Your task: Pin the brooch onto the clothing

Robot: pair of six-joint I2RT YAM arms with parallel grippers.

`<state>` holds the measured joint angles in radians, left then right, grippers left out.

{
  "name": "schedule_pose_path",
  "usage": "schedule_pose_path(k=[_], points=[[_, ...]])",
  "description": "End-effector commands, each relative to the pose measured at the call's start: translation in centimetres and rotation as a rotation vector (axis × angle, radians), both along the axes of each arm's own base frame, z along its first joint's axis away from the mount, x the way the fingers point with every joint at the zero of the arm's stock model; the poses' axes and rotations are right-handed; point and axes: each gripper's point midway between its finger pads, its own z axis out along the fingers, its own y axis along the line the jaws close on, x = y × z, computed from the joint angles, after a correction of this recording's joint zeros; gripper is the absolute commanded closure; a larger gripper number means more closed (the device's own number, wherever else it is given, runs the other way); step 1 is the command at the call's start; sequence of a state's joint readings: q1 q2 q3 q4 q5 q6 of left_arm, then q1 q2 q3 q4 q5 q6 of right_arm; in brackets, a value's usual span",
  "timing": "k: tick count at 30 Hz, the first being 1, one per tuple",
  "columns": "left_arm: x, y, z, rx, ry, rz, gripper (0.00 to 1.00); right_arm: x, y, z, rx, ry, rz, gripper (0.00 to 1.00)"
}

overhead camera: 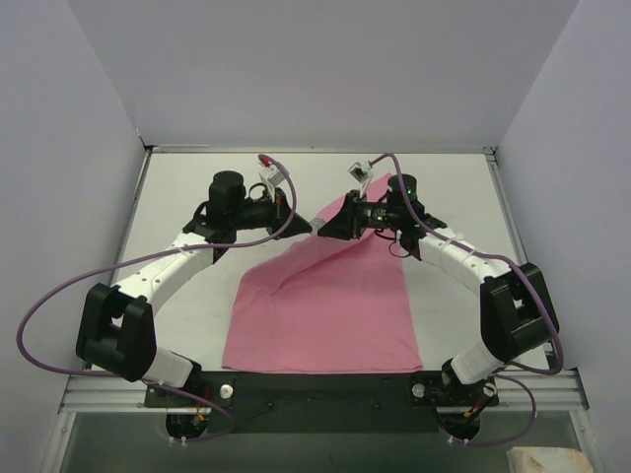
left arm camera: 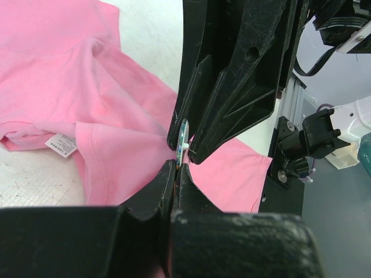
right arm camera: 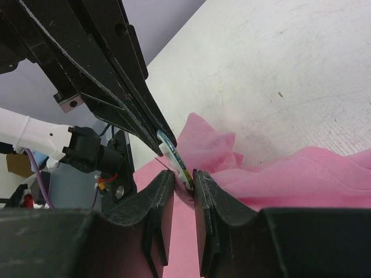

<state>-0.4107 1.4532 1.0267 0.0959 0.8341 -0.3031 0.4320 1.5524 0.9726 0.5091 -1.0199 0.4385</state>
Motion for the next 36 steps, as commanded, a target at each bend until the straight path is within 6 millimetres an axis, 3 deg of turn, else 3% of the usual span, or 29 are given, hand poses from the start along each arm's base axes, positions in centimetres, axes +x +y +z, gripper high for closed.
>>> schedule_pose_path(k=[1,21,36], points=[[-0.2,-0.7,2.8,-0.022,-0.106,-0.026,1.0,-0.8,1.9,2.9,0.047,-0.104,0.094,0.8],[-2.5,-3.7,3.0,0.082,-0.139,-0.081,1.0,1.5,2.0,1.8,0.012,-0.032,-0.035,0.89],[-3.3,-4.0,3.1,0.091,-0.146,-0.104,1.0,3.2,1.4,2.2,0.044,-0.01,-0.175,0.93]])
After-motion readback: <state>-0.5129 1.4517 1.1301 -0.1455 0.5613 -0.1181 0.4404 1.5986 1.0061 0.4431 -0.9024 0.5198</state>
